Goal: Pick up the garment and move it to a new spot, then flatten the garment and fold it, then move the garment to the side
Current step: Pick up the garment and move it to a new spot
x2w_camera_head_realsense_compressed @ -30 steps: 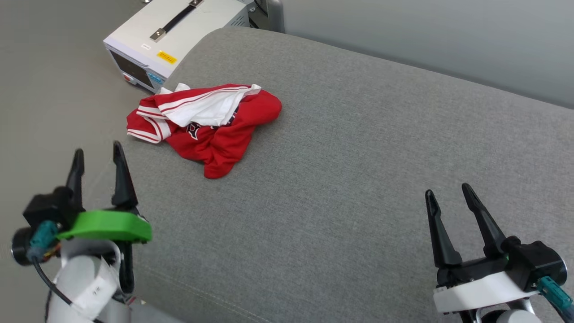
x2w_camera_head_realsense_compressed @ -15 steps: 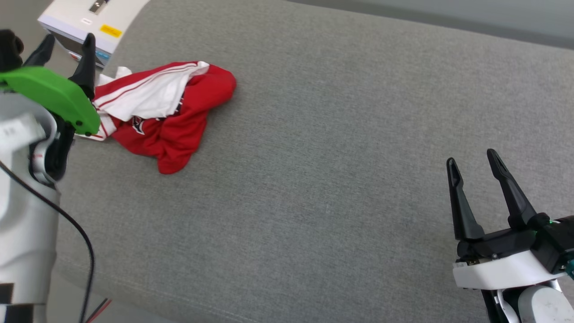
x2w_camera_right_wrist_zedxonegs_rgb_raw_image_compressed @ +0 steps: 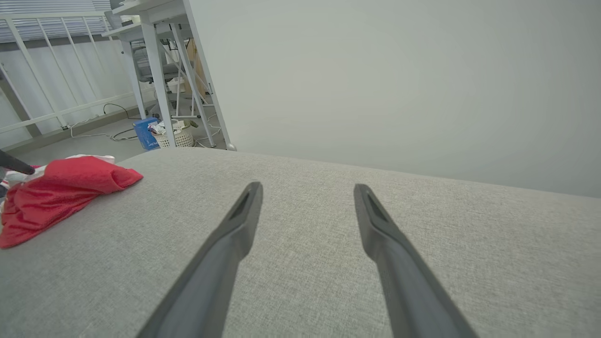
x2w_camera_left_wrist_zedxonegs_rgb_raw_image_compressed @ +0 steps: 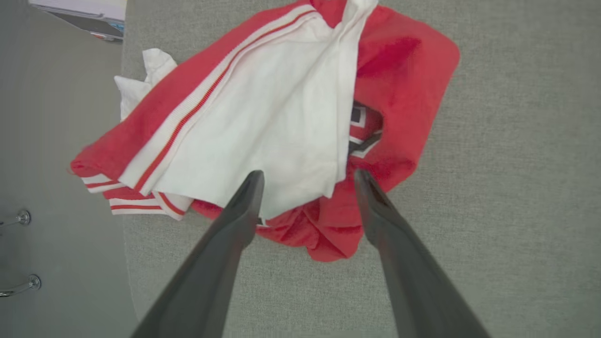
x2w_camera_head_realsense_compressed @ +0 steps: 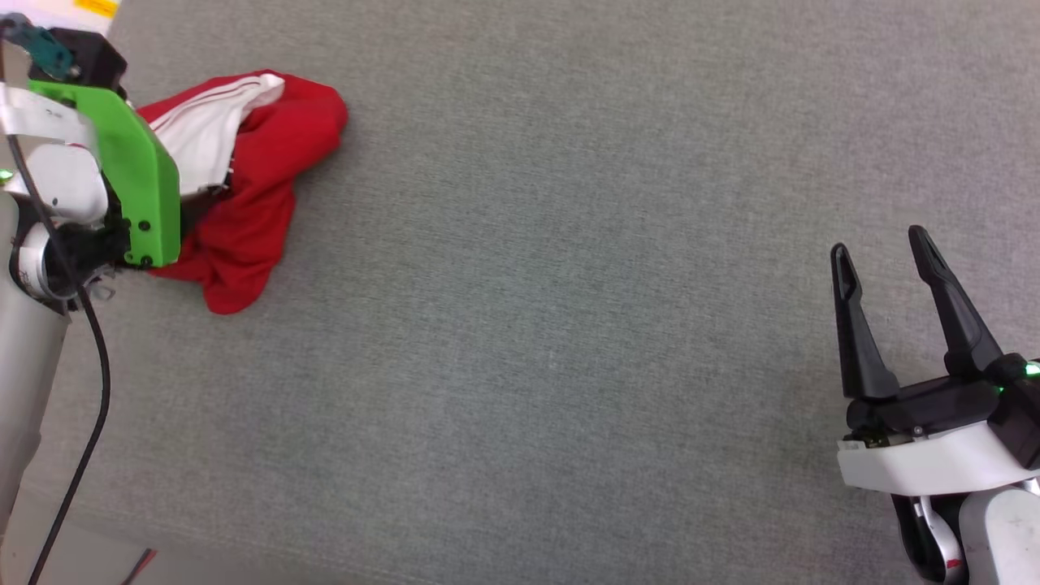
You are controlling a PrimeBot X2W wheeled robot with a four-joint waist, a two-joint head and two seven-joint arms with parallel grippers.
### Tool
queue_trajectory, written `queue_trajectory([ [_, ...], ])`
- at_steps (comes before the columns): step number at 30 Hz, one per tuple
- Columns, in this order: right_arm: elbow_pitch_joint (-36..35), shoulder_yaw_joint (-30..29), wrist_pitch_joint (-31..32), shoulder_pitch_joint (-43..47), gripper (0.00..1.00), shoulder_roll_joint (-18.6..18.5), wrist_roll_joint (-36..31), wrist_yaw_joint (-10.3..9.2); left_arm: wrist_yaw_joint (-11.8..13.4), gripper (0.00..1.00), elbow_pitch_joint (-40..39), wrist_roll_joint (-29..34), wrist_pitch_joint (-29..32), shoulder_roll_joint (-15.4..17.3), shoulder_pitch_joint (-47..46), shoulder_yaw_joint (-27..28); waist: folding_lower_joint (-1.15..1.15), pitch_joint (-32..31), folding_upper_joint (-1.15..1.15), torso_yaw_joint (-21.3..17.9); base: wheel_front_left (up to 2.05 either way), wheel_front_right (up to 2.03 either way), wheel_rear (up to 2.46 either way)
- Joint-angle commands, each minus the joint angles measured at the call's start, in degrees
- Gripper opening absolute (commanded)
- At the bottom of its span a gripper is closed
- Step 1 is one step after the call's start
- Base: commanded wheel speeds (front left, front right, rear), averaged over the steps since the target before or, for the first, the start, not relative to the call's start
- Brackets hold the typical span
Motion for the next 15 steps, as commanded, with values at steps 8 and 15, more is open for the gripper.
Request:
queue_trajectory([
  [8, 0.1, 0.4, -0.3, -3.0, 1.0, 0.1, 0.7, -0.05, -0.1, 1.0, 7.2, -0.7, 3.4, -0.6, 1.3, -4.4, -0.01, 4.6, 0.0, -4.0, 0.0, 0.0, 0.0],
  [15, 0.8, 0.2, -0.3, -3.1, 1.0, 0.5, 0.9, -0.05, -0.1, 0.0, 10.7, -0.7, 1.7, -1.6, 1.8, -7.8, -0.01, 4.0, 0.0, -4.6, 0.0, 0.0, 0.0],
])
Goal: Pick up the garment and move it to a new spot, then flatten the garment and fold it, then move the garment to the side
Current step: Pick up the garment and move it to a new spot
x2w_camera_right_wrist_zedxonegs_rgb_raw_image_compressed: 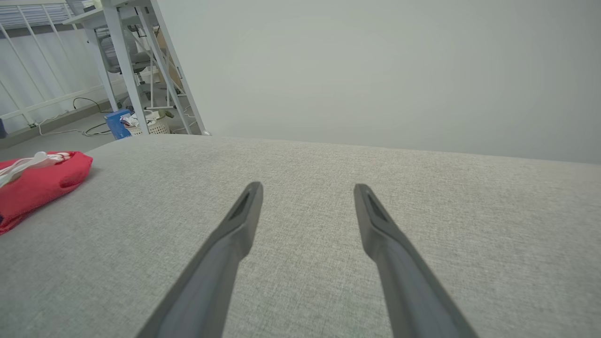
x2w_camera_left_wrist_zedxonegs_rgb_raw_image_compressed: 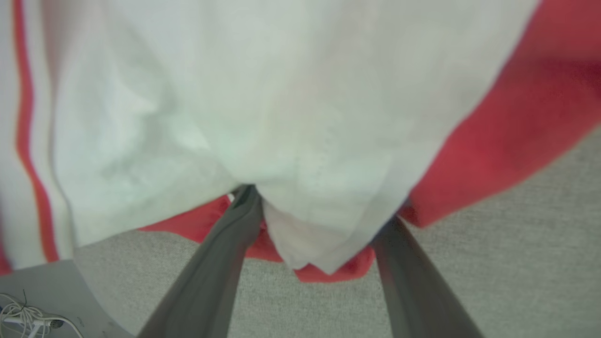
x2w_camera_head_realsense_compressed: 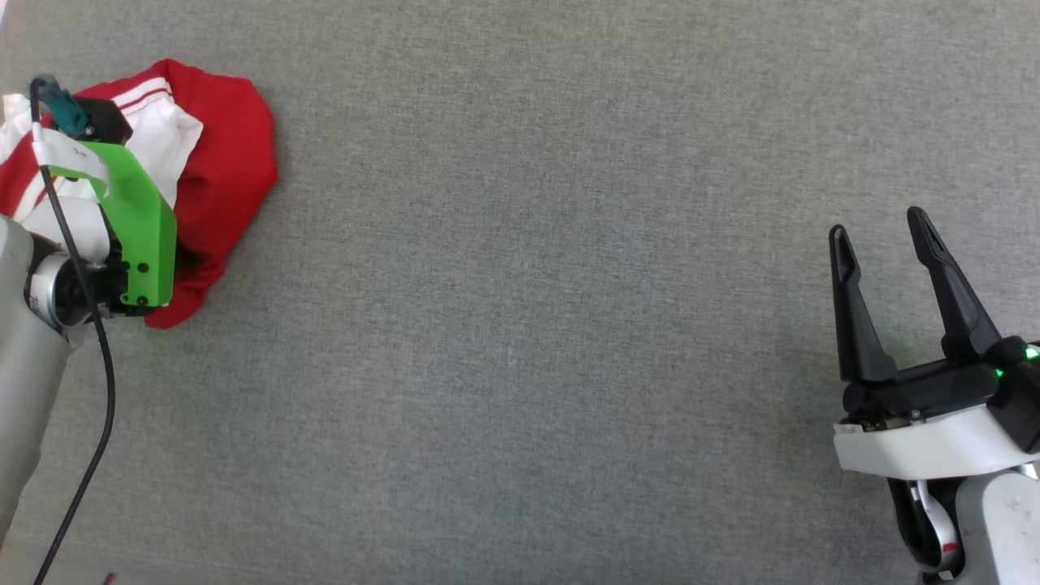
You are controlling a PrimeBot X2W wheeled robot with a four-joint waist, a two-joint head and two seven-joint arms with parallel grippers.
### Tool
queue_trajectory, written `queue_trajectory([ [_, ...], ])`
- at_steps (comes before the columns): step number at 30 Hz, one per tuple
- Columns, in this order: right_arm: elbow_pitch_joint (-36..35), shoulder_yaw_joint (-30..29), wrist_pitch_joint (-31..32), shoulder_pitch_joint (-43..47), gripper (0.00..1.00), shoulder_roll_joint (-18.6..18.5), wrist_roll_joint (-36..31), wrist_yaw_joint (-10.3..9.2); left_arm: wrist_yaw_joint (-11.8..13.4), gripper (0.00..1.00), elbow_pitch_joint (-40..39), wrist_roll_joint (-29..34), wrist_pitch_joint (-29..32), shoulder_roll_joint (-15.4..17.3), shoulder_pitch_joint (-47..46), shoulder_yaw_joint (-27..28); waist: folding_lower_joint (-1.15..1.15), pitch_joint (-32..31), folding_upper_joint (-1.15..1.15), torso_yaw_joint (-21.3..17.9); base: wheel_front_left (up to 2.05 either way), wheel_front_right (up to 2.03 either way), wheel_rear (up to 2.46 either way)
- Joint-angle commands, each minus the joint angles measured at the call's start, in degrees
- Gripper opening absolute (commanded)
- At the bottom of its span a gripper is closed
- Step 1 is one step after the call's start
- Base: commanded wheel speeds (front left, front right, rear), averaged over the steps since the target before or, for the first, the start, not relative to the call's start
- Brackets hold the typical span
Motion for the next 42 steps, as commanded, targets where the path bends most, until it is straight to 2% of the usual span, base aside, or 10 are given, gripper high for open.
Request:
queue_trajectory([
  [1, 0.2, -0.4, -0.3, -0.8, 1.0, 0.3, 0.5, -0.05, -0.1, 0.0, 0.7, 0.2, -1.6, -1.7, 1.5, -2.2, 0.0, -0.8, -0.01, 0.1, 0.0, 0.0, 0.0],
  [7, 0.8, -1.0, -0.3, 0.2, 1.0, 1.5, 1.0, -0.05, -0.1, 0.0, -1.9, 3.1, -12.2, 1.8, -2.1, -3.4, 0.0, -5.3, -0.01, 0.4, 0.0, 0.0, 0.0],
  [12, 1.1, -1.3, -0.3, 1.4, 1.0, 2.6, 1.2, -0.05, -0.1, 0.0, -6.1, 3.9, -17.6, 2.8, -5.0, -5.3, 0.0, -9.1, -0.01, 0.3, 0.0, 0.0, 0.0],
  [16, 1.3, -1.6, -0.3, 2.3, 1.0, 3.4, 1.3, -0.05, -0.1, 0.0, -10.6, 5.6, -20.6, 3.0, -7.4, -8.1, 0.0, -11.6, -0.01, -0.4, 0.0, 0.0, 0.0],
  [20, 1.3, -2.2, -0.3, 2.9, 1.0, 4.2, 1.5, -0.05, -0.1, 0.0, -15.1, 7.1, -22.5, 1.3, -8.8, -11.7, 0.0, -13.1, -0.01, -2.0, 0.0, 0.0, 0.0],
  [24, 1.2, -2.7, -0.3, 3.5, 1.0, 4.8, 1.5, -0.05, -0.2, 0.0, -18.4, 8.5, -24.2, -2.5, -9.1, -15.6, 0.0, -13.9, -0.01, -4.5, 0.0, 0.0, 0.0],
  [30, 1.0, -3.6, -0.3, 3.7, 1.0, 5.5, 1.7, -0.05, -0.2, 0.0, -19.5, 9.9, -28.3, -11.0, -8.4, -22.2, 0.0, -13.6, -0.01, -9.0, 0.0, 0.0, 0.0],
  [37, 0.4, -6.1, -0.3, 3.3, 1.0, 5.8, 1.7, -0.05, -0.2, 0.0, -13.2, 9.8, -34.0, -22.8, -8.3, -30.4, 0.0, -11.5, -0.01, -13.6, 0.0, 0.0, 0.0],
  [42, 0.1, -7.5, -0.3, 2.8, 1.0, 5.9, 1.9, -0.05, -0.2, 0.0, -5.9, 9.1, -37.2, -28.9, -6.3, -36.0, 0.0, -9.5, -0.01, -15.6, 0.0, 0.0, 0.0],
])
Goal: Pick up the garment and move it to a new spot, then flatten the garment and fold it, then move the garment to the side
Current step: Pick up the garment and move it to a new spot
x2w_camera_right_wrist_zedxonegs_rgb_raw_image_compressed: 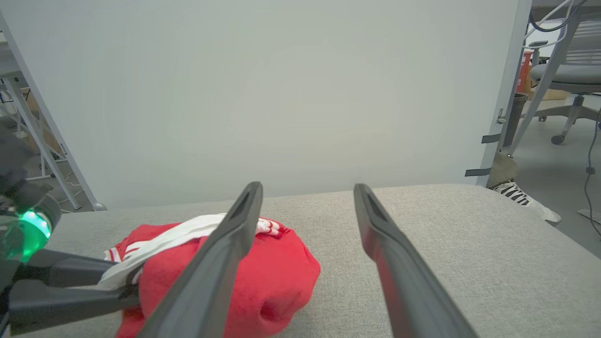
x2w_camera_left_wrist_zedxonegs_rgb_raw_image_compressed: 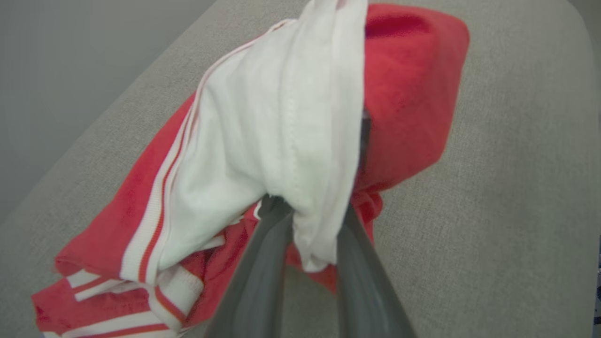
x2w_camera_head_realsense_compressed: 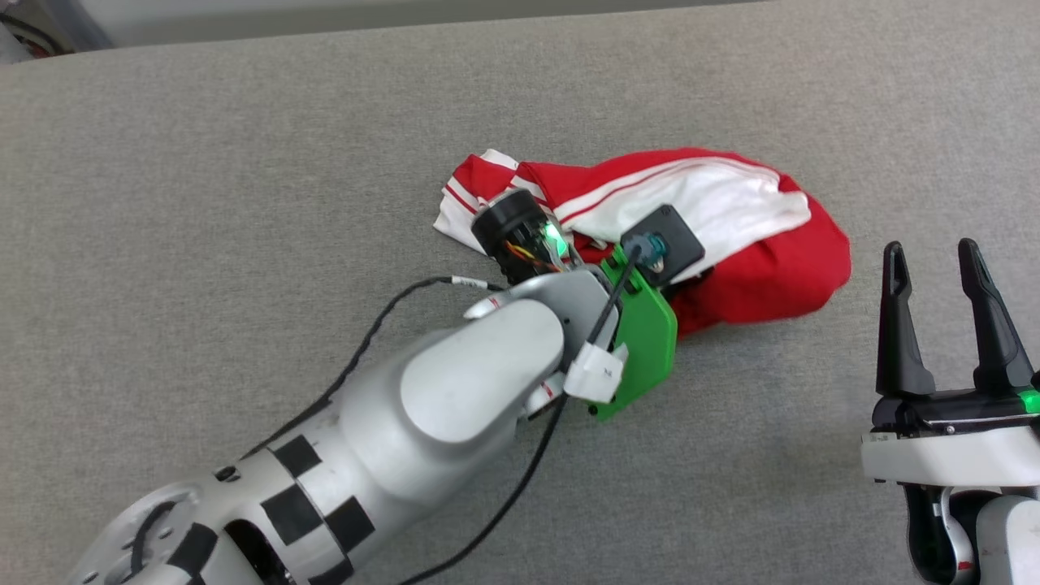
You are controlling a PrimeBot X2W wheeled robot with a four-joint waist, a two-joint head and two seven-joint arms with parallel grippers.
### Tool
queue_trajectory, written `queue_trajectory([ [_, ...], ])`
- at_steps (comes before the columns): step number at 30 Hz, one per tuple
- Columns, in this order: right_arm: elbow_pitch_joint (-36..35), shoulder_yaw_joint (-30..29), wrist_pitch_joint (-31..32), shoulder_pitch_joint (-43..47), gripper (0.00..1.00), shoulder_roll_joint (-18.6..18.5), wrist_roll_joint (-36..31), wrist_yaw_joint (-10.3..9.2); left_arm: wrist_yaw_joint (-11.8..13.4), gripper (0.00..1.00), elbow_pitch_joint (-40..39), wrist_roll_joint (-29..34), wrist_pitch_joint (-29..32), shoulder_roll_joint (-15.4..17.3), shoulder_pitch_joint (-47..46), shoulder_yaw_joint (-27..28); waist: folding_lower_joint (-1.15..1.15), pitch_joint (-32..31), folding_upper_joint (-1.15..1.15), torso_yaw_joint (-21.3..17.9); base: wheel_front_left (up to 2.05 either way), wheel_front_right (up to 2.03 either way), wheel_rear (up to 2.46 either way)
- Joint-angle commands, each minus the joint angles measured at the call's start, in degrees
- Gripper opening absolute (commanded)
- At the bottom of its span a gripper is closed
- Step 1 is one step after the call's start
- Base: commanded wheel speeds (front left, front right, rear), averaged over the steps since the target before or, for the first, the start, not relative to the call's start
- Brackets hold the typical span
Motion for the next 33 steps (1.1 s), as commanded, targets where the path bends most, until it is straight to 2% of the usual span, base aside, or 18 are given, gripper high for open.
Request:
queue_trajectory([
  [1, -0.3, -0.4, -0.3, -0.6, 1.0, 0.1, 0.5, -0.05, -0.1, 0.0, 1.8, 0.0, -0.9, -0.7, 1.4, -1.7, 0.0, 2.2, 0.0, -2.0, 0.0, 0.0, 0.0],
  [6, -0.1, -1.1, -0.3, -0.8, 1.0, 0.1, 1.5, -0.05, -0.1, 0.0, 6.6, -1.9, -2.4, -3.2, 5.2, -6.6, 0.0, 3.3, 0.0, -2.3, 0.0, 0.0, 0.0],
  [11, 0.3, -0.7, -0.3, -1.1, 1.0, 0.1, 1.5, -0.05, -0.1, 0.0, 8.2, -3.2, -3.8, -4.1, 7.2, -7.8, 0.0, 3.1, 0.0, -1.4, 0.0, 0.0, 0.0],
  [12, 0.4, -0.6, -0.3, -1.1, 1.0, 0.1, 1.4, -0.05, -0.1, 0.1, 8.6, -3.3, -5.0, -4.2, 6.9, -7.9, 0.0, 2.8, 0.0, -1.0, 0.0, 0.0, 0.0],
  [13, 0.5, -0.5, -0.3, -1.1, 1.0, 0.1, 1.4, -0.05, -0.1, 0.48, 8.9, -3.3, -6.1, -4.3, 6.6, -7.9, 0.0, 2.5, 0.0, -0.7, 0.0, 0.0, 0.0],
  [14, 0.6, -0.3, -0.3, -1.0, 1.0, 0.1, 1.2, -0.05, -0.1, 1.0, 9.2, -3.3, -7.9, -4.4, 6.2, -7.7, 0.0, 1.9, 0.0, -0.4, 0.0, 0.0, 0.0],
  [17, 0.9, -0.4, -0.3, -0.3, 1.0, 0.1, 1.1, -0.05, 0.6, 1.0, 9.2, -3.1, -13.0, -4.5, 5.3, -6.7, 0.0, 0.0, 0.0, 0.9, 0.0, 0.0, 0.0],
  [24, 1.2, -0.4, -0.3, 2.2, 1.0, 0.1, 0.6, -0.05, 6.6, 1.0, 7.0, -2.5, -24.5, -4.1, 5.3, -2.7, 0.0, -5.2, 0.0, 4.2, 0.0, 0.0, 0.0],
  [29, 1.2, -0.2, -0.3, 3.7, 1.0, 0.1, 0.4, -0.05, 11.8, 1.0, 5.3, -2.6, -27.8, -0.2, 8.3, 2.6, 0.0, -8.5, 0.0, 5.8, 0.0, 0.0, 0.0],
  [33, 1.8, -0.3, -0.3, 4.9, 1.0, 0.1, 1.1, -0.05, 16.8, 1.0, 0.6, -1.0, -28.2, 3.8, 12.4, 8.9, 0.0, -10.3, 0.0, 7.0, 0.0, 0.0, 0.0],
])
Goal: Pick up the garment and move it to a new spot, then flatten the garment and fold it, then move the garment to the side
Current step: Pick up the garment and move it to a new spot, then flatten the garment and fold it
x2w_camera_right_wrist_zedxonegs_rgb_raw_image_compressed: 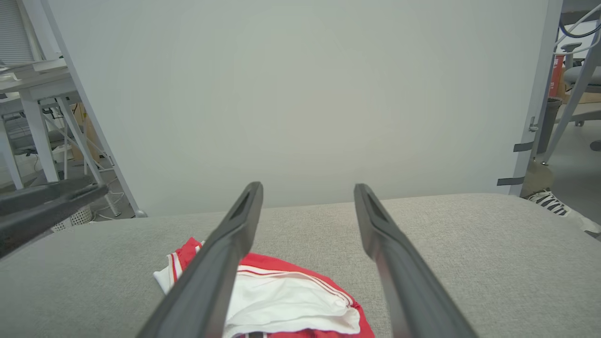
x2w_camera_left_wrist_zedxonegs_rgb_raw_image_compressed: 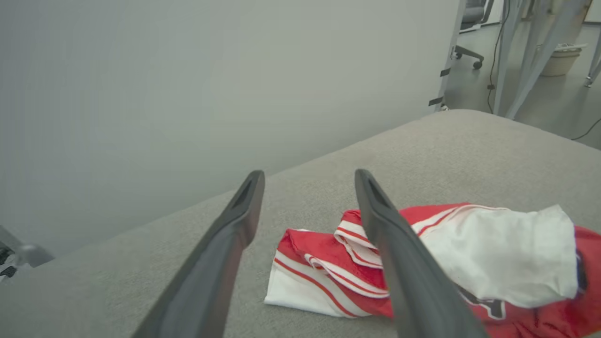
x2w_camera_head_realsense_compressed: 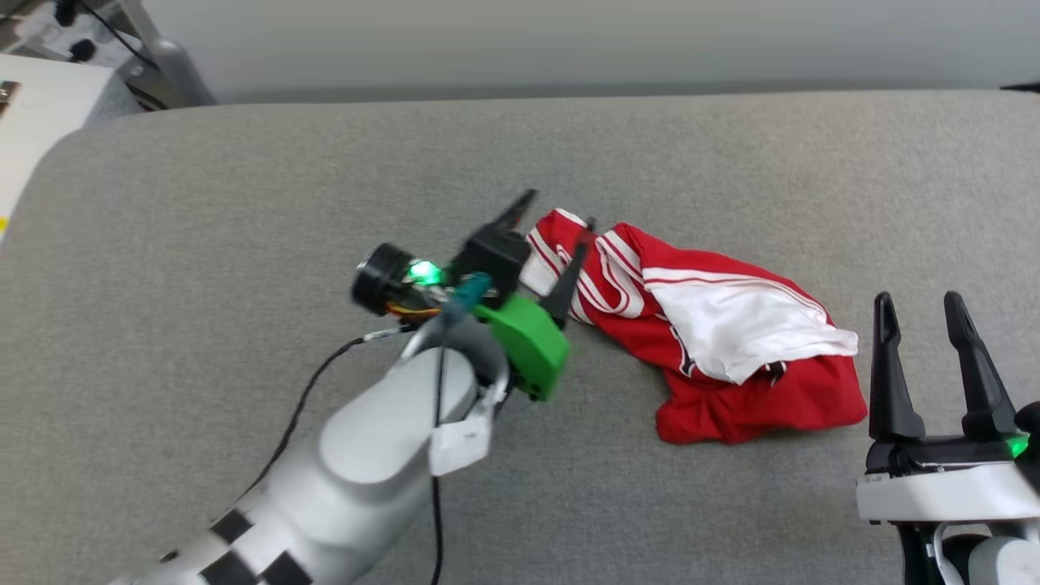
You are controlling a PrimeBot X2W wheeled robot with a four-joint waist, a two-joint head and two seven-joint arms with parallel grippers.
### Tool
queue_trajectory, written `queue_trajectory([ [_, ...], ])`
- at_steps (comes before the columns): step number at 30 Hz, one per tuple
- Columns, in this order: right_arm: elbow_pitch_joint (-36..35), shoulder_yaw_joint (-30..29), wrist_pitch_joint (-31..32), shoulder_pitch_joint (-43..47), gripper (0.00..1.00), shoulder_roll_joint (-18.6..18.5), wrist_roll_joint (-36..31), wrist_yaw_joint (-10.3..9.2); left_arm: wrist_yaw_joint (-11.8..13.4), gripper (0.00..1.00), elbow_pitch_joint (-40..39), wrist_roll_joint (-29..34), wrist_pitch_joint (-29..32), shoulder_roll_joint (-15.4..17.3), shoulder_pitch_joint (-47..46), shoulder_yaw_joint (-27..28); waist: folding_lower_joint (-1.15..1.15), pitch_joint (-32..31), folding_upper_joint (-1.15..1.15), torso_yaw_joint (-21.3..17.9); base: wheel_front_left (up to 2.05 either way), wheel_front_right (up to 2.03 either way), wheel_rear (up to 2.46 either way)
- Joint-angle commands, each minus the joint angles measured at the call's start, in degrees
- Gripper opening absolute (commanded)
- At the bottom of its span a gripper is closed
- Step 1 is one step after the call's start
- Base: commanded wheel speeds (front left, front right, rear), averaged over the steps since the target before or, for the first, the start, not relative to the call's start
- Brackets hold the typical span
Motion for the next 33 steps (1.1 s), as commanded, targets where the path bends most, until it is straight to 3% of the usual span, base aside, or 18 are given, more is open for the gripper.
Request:
queue_trajectory([
  [1, 0.4, -0.1, -0.3, 1.0, 1.0, 0.0, 0.4, -0.05, 1.7, 1.0, -2.6, 1.3, -0.3, 1.3, 2.8, 2.5, 0.0, -2.8, 0.0, 2.6, 0.0, 0.0, 0.0],
  [7, 1.1, 0.1, -0.3, 2.3, 1.0, 0.0, 0.3, -0.05, 7.4, 1.0, -12.2, 5.9, -0.3, 6.2, 14.7, 14.6, 0.0, -4.5, 0.0, 3.6, 0.0, 0.0, 0.0],
  [11, 1.4, 0.4, -0.3, 3.1, 1.0, 0.0, -0.1, -0.05, 9.1, 1.0, -17.9, 9.0, -0.3, 7.2, 23.1, 23.2, 0.0, -5.5, 0.0, 3.9, 0.0, 0.0, 0.0],
  [18, 2.2, 0.9, -0.3, 4.7, 1.0, 0.0, -0.8, -0.05, 7.1, 1.0, -24.4, 15.8, -0.3, 6.2, 36.4, 35.1, 0.0, -7.3, 0.0, 4.1, 0.0, 0.0, 0.0],
  [33, 6.2, 2.6, -0.3, 8.0, 1.0, -0.5, -1.1, -0.05, -1.8, 1.0, -24.5, 23.1, -0.3, -0.6, 48.1, 45.6, 0.0, -10.0, 0.0, 4.3, 0.0, 0.0, 0.0],
])
